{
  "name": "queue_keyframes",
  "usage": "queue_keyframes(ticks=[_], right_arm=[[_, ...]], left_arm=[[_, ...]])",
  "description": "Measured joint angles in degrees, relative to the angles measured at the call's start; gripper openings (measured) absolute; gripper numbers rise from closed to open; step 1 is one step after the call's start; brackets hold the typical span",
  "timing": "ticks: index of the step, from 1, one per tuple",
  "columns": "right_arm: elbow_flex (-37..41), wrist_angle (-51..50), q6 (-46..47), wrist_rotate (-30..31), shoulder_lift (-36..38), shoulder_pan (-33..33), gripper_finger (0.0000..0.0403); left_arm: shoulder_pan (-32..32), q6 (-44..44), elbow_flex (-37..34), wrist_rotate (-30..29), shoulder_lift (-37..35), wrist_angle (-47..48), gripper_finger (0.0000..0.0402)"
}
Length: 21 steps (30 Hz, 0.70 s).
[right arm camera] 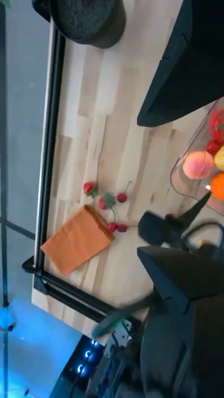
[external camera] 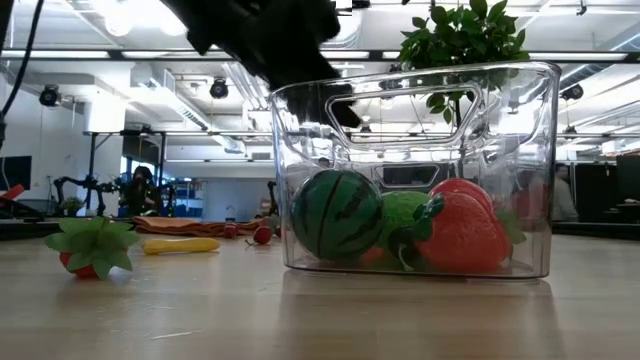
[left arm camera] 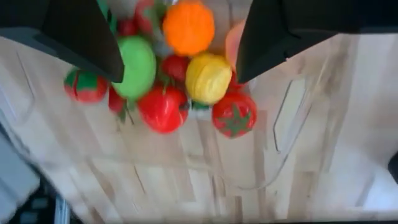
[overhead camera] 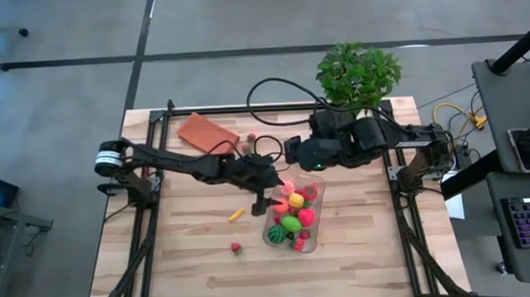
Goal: Pick and placing Produce into tupperware
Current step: Put the strawberry into the transparent bin
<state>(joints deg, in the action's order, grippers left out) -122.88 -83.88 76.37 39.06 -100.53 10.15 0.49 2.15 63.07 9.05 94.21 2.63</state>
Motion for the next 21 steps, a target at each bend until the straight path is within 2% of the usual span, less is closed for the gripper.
queue_keyframes(ticks=[4,8,16,21], right_arm=[[0.0,-1.3,0.5,-0.4,0.0,0.0,0.0326],[0.3,-3.7,2.4,-0.4,0.0,0.0,0.0327],[1.0,-5.1,2.7,-0.4,0.0,0.0,0.0327],[1.1,-5.4,0.1,-0.4,0.0,0.0,0.0324]], left_arm=[[0.1,4.1,-0.1,-4.9,-4.5,10.3,0.0307],[0.0,4.7,-1.9,-9.2,-9.5,19.4,0.0308],[0.4,11.4,-14.2,-9.5,-20.9,20.6,0.0308],[2.4,8.8,-22.4,-8.3,-28.6,20.6,0.0308]])
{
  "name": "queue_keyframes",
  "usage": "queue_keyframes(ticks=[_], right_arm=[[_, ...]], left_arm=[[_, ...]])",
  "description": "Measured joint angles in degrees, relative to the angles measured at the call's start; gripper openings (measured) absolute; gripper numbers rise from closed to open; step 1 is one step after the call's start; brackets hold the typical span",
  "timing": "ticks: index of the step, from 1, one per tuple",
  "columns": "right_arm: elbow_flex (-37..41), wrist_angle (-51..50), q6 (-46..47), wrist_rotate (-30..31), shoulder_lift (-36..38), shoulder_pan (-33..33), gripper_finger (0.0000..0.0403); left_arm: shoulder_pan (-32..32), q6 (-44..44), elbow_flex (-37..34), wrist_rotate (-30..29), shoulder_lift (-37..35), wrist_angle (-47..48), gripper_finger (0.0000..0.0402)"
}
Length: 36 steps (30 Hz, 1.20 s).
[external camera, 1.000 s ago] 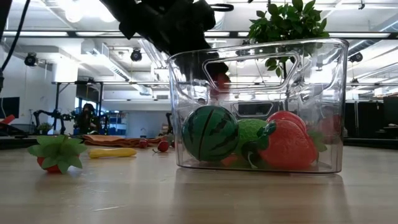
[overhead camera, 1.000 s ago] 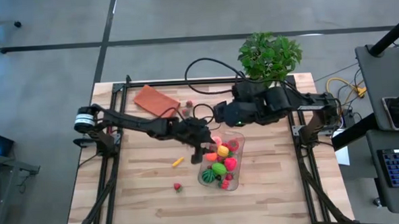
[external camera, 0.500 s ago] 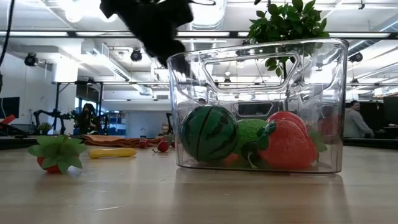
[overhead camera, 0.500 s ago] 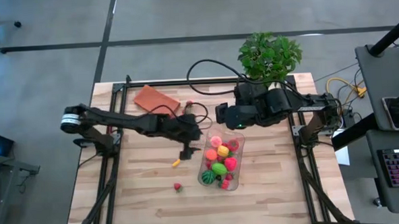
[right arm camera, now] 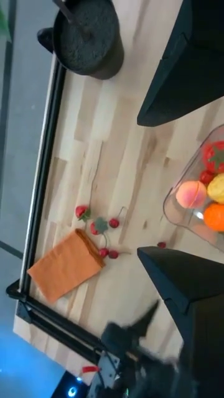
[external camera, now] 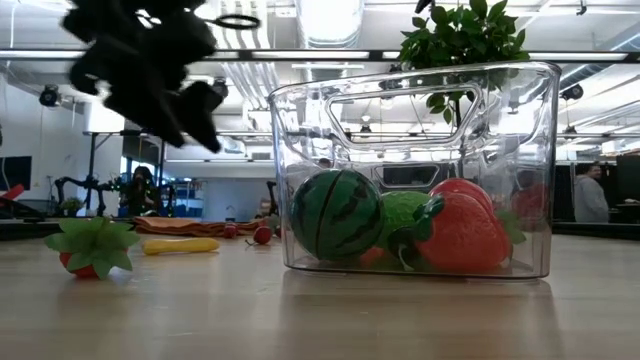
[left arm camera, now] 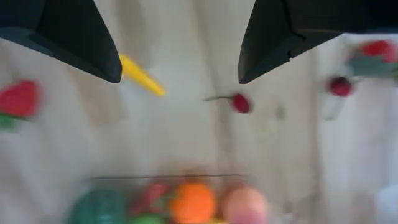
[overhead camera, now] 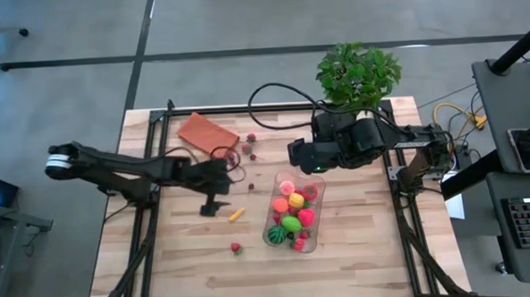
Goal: Pick and placing Produce into tupperware
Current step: Put the strawberry into the transparent bin
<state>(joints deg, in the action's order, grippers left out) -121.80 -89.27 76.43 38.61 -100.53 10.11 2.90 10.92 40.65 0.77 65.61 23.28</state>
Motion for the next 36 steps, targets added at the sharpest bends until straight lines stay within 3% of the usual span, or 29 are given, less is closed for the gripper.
queue_keyframes(ticks=[5,8,11,17,25,36], right_arm=[[0.0,-0.1,-5.7,-0.2,0.0,0.0,0.0323],[0.0,-0.3,-9.4,-2.9,0.0,0.0,0.0324],[0.2,-0.8,-11.7,-4.5,0.0,0.0,0.0321],[0.7,-0.7,-14.8,-4.5,0.0,0.5,0.0314],[1.3,-0.8,-15.8,-4.5,0.0,0.8,0.0319],[1.6,-0.7,-16.7,-4.5,0.0,0.9,0.0314]], left_arm=[[7.7,-4.9,-4.3,0.5,-6.1,-3.9,0.0308],[13.7,-6.1,-4.6,-1.4,-6.2,-7.3,0.0308],[18.8,-6.2,-4.2,-4.4,-3.1,-8.4,0.0308],[25.1,-13.7,-3.6,-4.4,6.5,-11.5,0.0308],[26.9,-14.0,-1.7,-4.4,17.5,-19.9,0.0308],[26.9,-13.6,-1.5,-3.8,25.1,-22.8,0.0308]])
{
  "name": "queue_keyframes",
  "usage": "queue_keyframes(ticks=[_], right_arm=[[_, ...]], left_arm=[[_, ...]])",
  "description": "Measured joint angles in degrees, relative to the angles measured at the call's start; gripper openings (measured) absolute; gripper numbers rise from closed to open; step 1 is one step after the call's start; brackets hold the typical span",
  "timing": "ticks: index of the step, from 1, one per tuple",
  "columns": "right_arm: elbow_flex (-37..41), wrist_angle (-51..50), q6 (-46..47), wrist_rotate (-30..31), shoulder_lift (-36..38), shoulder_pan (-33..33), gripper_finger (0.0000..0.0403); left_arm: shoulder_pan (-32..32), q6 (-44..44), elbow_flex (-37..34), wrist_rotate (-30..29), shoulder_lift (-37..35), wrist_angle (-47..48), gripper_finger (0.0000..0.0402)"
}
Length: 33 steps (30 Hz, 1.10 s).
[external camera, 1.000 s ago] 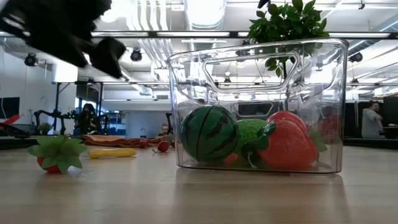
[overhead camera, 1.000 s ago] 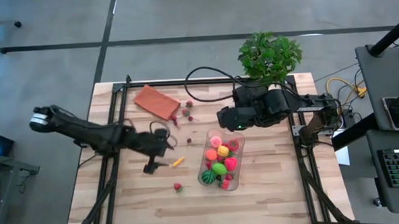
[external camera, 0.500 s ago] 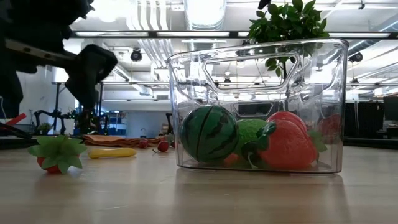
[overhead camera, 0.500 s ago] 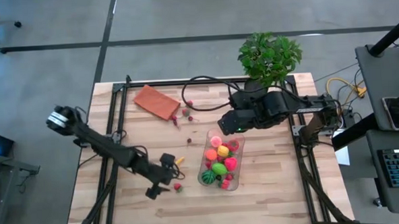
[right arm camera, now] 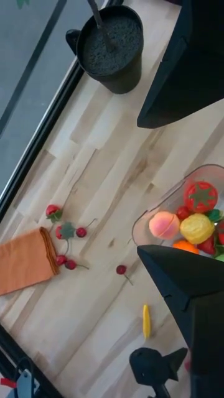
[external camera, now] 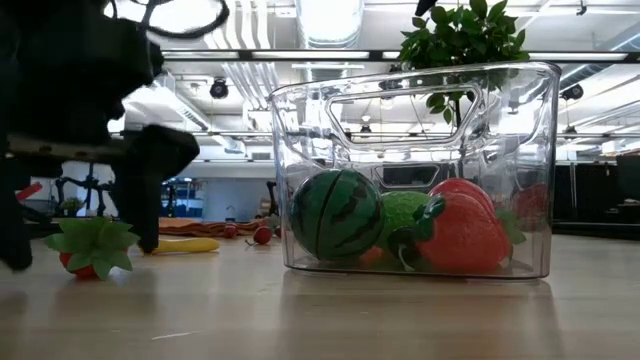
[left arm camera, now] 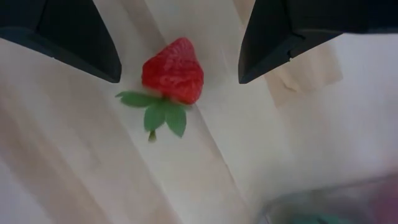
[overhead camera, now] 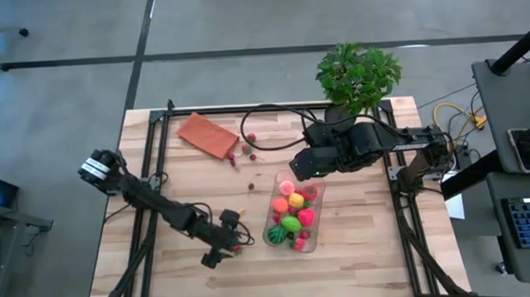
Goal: Pick and placing Produce into tupperware
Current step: Put the strawberry into the transparent bin
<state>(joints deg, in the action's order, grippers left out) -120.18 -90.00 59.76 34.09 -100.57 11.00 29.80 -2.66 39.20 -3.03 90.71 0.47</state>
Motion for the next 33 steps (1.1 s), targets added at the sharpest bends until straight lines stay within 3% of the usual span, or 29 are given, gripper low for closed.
queue_keyframes(ticks=[5,22,26,33], right_arm=[[0.0,0.0,0.0,0.0,0.0,0.0,0.0312],[0.4,0.0,0.2,0.0,0.0,0.0,0.0305],[0.4,0.0,0.4,-0.1,0.0,0.0,0.0304],[0.5,0.0,1.1,-0.1,0.2,1.2,0.0304]], left_arm=[[0.0,0.2,0.1,0.1,1.1,-0.1,0.0284],[-0.1,0.0,0.3,-0.5,-0.1,-1.5,0.0118],[-0.3,0.6,0.5,-3.9,-4.2,-0.8,0.0110],[-3.9,3.6,0.5,-11.2,-14.4,-1.2,0.0134]])
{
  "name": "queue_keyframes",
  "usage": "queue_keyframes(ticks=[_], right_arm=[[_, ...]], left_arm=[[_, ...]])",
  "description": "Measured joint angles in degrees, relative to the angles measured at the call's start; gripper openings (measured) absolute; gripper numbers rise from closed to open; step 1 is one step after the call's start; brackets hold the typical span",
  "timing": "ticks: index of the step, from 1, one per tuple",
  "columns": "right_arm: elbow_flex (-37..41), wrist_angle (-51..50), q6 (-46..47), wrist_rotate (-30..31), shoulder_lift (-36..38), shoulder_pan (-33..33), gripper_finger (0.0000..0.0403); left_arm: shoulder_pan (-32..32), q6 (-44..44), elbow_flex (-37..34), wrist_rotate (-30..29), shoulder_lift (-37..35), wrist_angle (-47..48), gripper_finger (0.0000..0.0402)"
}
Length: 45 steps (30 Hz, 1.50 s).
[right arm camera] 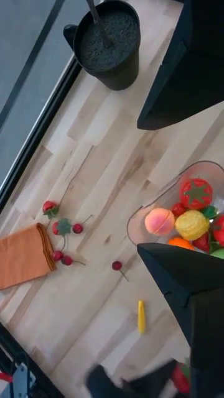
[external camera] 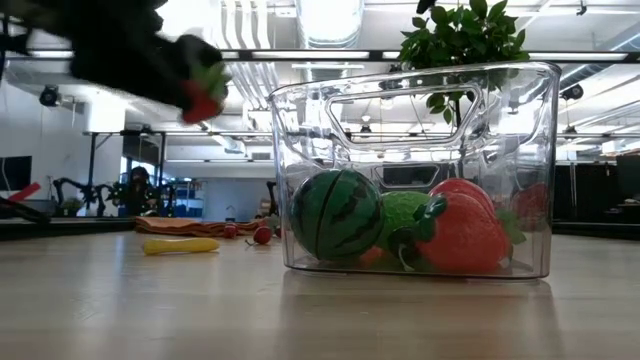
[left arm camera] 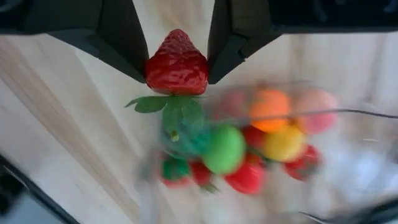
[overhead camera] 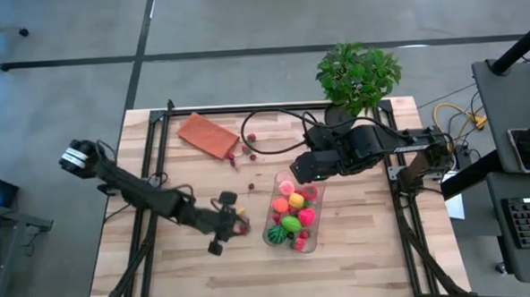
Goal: Pick and placing Produce into tupperware
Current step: Put the strawberry into the transparent bin, then put the bell pepper into the transparent bin
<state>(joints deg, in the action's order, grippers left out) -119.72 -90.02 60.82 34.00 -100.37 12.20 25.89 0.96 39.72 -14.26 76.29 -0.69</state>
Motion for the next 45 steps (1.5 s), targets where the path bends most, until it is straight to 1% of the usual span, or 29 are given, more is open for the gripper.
queue_keyframes(ticks=[2,3,6,8,12,16,17,19,21,25,29,31,33,35,36,37,39,41,43,45], right_arm=[[0.0,0.0,0.0,0.0,0.2,0.8,0.0302],[0.0,0.0,0.0,0.0,0.4,1.3,0.0302],[0.0,0.0,0.9,0.1,0.9,3.0,0.0305],[0.0,0.0,1.7,0.1,1.4,4.5,0.0307],[0.1,0.0,4.5,0.4,2.4,8.1,0.0308],[0.2,0.1,8.1,1.0,3.1,11.8,0.0303],[0.4,0.0,9.2,1.4,3.3,12.7,0.0303],[0.8,0.0,11.1,2.1,3.7,14.3,0.0303],[1.5,0.0,12.9,2.3,4.0,15.7,0.0304],[3.0,0.0,15.1,2.2,4.4,17.6,0.0309],[4.3,0.0,15.2,1.9,4.4,18.9,0.0309],[4.6,0.0,13.3,-0.8,4.4,19.3,0.0305],[4.7,0.0,10.1,-5.1,4.5,19.5,0.0303],[4.7,0.1,10.3,-8.5,4.7,19.5,0.0301],[4.7,0.2,12.4,-8.9,4.8,19.5,0.0300],[4.7,1.1,12.3,-8.9,5.0,20.0,0.0301],[4.7,8.7,2.3,-8.3,5.2,21.9,0.0303],[5.8,18.5,-5.4,-5.4,5.2,22.9,0.0306],[7.6,28.0,-14.3,-8.1,5.7,22.6,0.0309],[11.5,34.5,-18.9,-10.2,7.6,20.4,0.0311]], left_arm=[[-2.6,0.0,0.2,0.5,-1.7,-0.1,0.0134],[-3.9,0.0,0.7,1.7,-2.0,-0.1,0.0133],[-7.5,0.0,3.7,7.3,-1.7,-0.5,0.0131],[-9.0,0.9,6.9,9.7,0.3,-1.7,0.0131],[-10.5,2.9,14.0,10.3,7.3,-1.9,0.0131],[-12.3,2.0,20.1,10.3,16.5,1.0,0.0133],[-12.8,0.6,21.4,10.3,18.6,2.2,0.0137],[-13.3,-2.9,24.0,10.2,22.3,3.7,0.0150],[-13.6,-4.3,26.2,10.2,24.6,5.0,0.0171],[-13.6,-5.0,29.0,8.7,25.7,6.8,0.0228],[-13.7,-4.7,28.9,2.9,23.1,10.9,0.0283],[-13.8,-5.1,28.8,1.2,20.2,14.4,0.0301],[-13.7,-5.1,28.5,1.1,16.6,17.7,0.0311],[-13.7,-5.2,28.1,1.2,13.0,21.1,0.0314],[-13.7,-5.5,27.9,1.2,11.3,22.2,0.0315],[-13.7,-6.9,27.8,1.3,9.4,23.0,0.0315],[-13.9,-10.0,27.3,2.1,5.7,24.3,0.0315],[-14.6,-11.2,26.6,3.8,2.4,24.6,0.0315],[-15.2,-12.7,26.1,4.7,0.3,25.9,0.0315],[-16.0,-14.0,25.2,4.9,-1.4,27.0,0.0315]])
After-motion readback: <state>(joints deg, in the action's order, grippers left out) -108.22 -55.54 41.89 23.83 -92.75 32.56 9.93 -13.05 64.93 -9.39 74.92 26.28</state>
